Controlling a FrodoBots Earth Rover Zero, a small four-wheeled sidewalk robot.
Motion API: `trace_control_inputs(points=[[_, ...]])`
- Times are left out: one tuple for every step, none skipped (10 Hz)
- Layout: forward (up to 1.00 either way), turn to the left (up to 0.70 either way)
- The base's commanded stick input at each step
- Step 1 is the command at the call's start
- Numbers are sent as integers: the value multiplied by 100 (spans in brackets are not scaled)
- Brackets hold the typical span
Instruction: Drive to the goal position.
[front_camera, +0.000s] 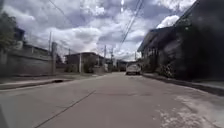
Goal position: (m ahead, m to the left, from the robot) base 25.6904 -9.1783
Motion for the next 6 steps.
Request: trace_control_inputs(points=[[50, -50], [50, -50], [50, -50], [50, -50], [50, -50], [50, -50]])
